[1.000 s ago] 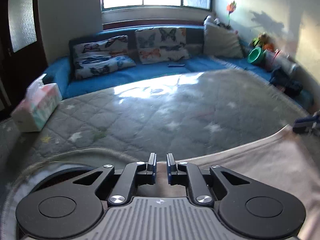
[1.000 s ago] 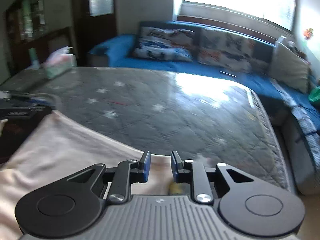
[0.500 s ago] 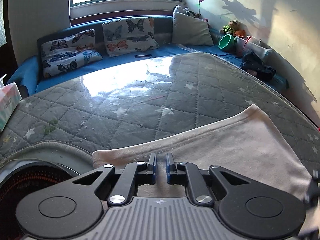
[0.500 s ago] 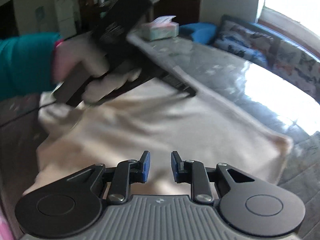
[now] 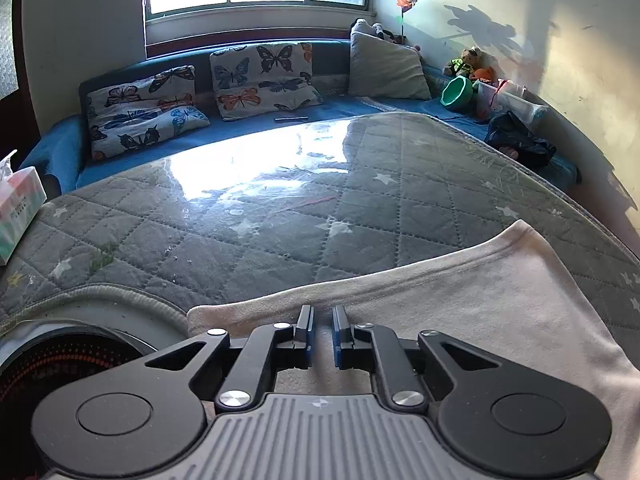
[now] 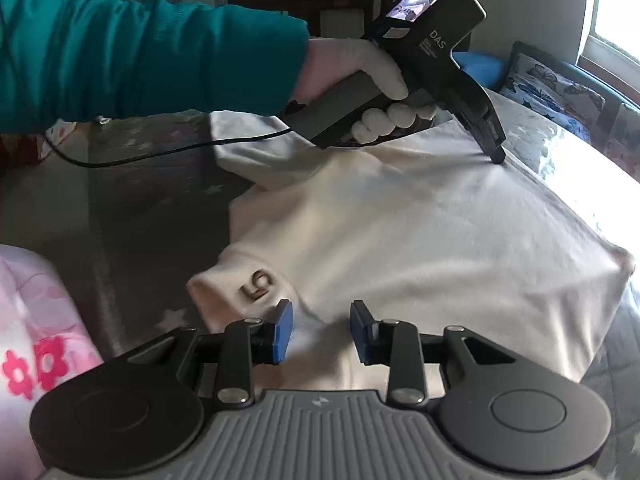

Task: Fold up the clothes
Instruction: 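Lift and pull the hem with both grippers to straighten the sweatshirt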

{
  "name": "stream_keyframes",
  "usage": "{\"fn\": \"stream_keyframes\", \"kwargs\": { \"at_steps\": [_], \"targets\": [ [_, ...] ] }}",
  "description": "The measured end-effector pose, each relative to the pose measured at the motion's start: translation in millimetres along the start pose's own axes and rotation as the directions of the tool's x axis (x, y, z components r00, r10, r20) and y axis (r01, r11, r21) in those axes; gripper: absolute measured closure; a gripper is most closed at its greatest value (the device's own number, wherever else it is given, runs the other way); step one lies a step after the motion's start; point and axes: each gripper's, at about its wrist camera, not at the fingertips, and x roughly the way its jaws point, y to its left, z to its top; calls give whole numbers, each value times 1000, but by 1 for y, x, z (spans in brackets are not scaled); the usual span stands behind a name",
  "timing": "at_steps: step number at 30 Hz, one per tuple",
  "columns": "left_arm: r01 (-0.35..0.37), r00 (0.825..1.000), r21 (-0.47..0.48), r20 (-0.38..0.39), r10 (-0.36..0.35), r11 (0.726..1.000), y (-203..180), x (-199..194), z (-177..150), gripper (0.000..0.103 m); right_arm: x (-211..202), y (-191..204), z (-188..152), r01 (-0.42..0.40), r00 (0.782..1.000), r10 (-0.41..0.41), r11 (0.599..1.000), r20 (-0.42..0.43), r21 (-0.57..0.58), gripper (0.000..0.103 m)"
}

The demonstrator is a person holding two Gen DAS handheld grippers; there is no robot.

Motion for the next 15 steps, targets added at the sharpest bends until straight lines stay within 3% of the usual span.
{"fn": "stream_keyframes", "kwargs": {
  "at_steps": [5, 9, 12, 15],
  "targets": [
    [-12, 1000, -4, 2, 12, 1000, -2, 0, 0, 92, -16, 3, -8, -2, 1000, 1, 998, 28, 58, 71],
    [-22, 1000, -24, 3, 22, 999, -3, -4, 0, 91, -35, -8, -13, 43, 996, -54, 986, 66, 159, 70],
    [-21, 999, -19, 31, 22, 1000, -11, -19, -1, 90, -50, -21, -24, 113, 988, -136, 960, 73, 257, 70],
    [17, 998, 12, 53, -18, 1000, -27, -41, -5, 89, -67, -35, -42, 253, 957, -287, 903, 50, 348, 70]
  ]
}}
